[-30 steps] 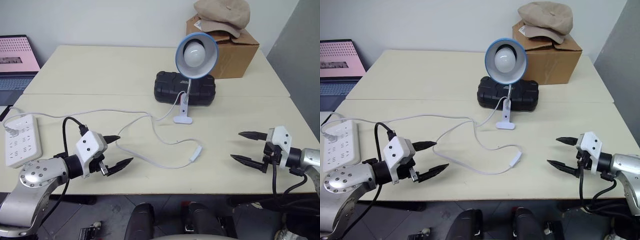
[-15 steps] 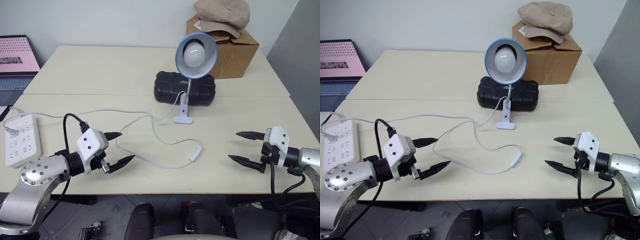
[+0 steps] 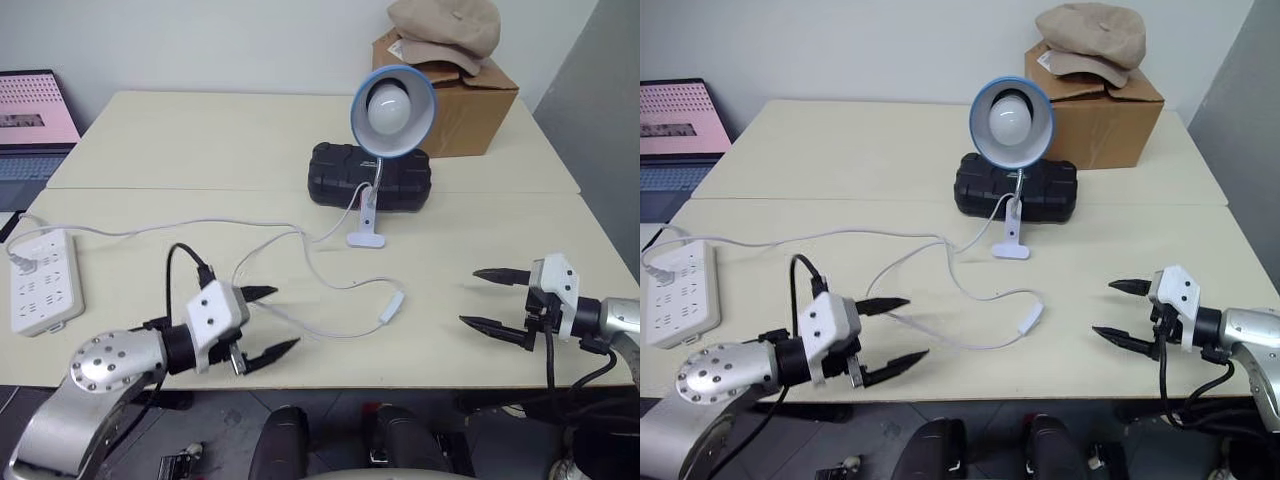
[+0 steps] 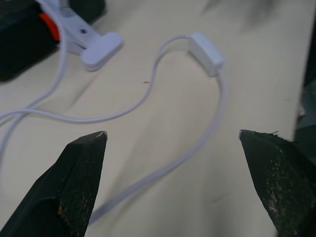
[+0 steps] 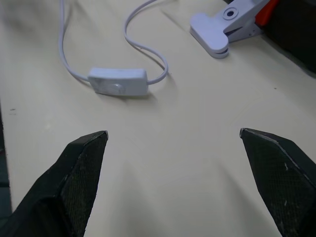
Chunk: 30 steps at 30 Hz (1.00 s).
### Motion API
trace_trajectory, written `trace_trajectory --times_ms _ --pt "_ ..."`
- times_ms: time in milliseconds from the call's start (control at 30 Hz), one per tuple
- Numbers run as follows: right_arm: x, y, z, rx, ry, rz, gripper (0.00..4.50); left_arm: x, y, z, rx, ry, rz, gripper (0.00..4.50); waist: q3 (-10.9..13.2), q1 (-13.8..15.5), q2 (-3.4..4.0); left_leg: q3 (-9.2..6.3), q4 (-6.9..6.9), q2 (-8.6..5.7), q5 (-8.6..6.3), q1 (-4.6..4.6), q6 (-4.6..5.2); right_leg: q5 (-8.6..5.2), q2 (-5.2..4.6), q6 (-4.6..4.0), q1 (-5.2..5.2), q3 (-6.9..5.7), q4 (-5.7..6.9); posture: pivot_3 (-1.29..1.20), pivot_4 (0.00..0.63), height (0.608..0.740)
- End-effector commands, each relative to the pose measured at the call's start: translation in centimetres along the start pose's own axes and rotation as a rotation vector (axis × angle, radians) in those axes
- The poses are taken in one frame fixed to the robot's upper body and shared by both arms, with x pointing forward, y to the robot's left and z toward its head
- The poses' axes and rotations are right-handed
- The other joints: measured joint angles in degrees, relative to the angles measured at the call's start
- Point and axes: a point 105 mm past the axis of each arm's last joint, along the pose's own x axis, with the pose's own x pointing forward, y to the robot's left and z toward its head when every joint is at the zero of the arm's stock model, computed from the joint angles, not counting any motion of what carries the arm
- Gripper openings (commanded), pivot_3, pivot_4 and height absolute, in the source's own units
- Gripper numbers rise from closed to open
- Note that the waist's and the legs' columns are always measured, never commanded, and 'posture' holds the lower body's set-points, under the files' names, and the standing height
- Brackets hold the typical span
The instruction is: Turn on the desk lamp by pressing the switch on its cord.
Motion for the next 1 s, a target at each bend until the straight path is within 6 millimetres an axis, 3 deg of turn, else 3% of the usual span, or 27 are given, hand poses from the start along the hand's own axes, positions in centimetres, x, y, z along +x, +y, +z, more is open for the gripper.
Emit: trace_trajectory --times_ms 33,133,400,533,700,900,1000 --pt "-0.6 0.1 2.3 -0.037 -0.035 -0.029 4.50 1.6 -0.3 0.8 0.033 -0.014 0.003 4.46 0.0 0.1 0.02 -0.02 0.02 0.00 0.00 0.01 0.00 0.01 0.00 0.01 0.01 -0.01 0.02 0.00 0.150 0.740" --pt "-0.9 0.5 3.1 -0.025 -0.035 -0.036 4.50 3.2 -0.9 1.1 0.008 -0.051 -0.005 4.46 0.0 0.3 -0.01 -0.04 0.07 -0.02 0.00 0.03 0.00 0.05 0.00 0.07 0.05 0.01 0.02 0.00 0.150 0.740" --pt "-1.3 1.3 3.6 -0.011 0.020 -0.046 4.50 10.1 -2.7 0.2 0.005 -0.071 -0.070 4.46 -0.1 0.9 -0.08 -0.03 0.11 -0.11 0.01 -0.02 0.02 0.09 0.03 0.15 0.06 0.10 -0.02 0.00 0.150 0.740" --pt "-1.5 1.9 3.6 0.001 0.026 -0.057 4.50 12.7 -2.7 0.1 0.008 -0.067 -0.065 4.46 -0.1 1.0 -0.07 -0.09 0.08 -0.08 0.01 -0.03 0.02 0.06 0.09 0.09 0.04 0.07 -0.01 0.00 0.150 0.740" --pt "-1.4 2.3 3.6 0.004 0.024 -0.067 4.50 14.7 -2.3 -0.7 -0.022 -0.027 -0.036 4.46 -0.1 0.9 -0.09 -0.08 0.13 -0.11 0.01 -0.02 0.02 0.09 0.09 0.15 0.06 0.11 0.00 0.00 0.150 0.740" --pt "-1.7 2.7 3.6 0.002 0.023 -0.077 4.50 15.4 -2.6 -1.1 -0.008 -0.005 -0.051 4.46 -0.1 1.1 -0.08 -0.11 0.13 -0.12 0.01 -0.03 0.02 0.10 0.08 0.17 0.06 0.08 0.00 0.00 0.150 0.740" --pt "-1.7 2.8 3.5 0.002 0.025 -0.080 4.50 15.7 -2.5 -0.6 -0.019 -0.022 -0.044 4.05 -0.1 1.2 -0.08 -0.10 0.15 -0.14 0.01 -0.03 0.02 0.12 0.06 0.19 0.08 0.09 0.00 0.00 0.150 0.740"
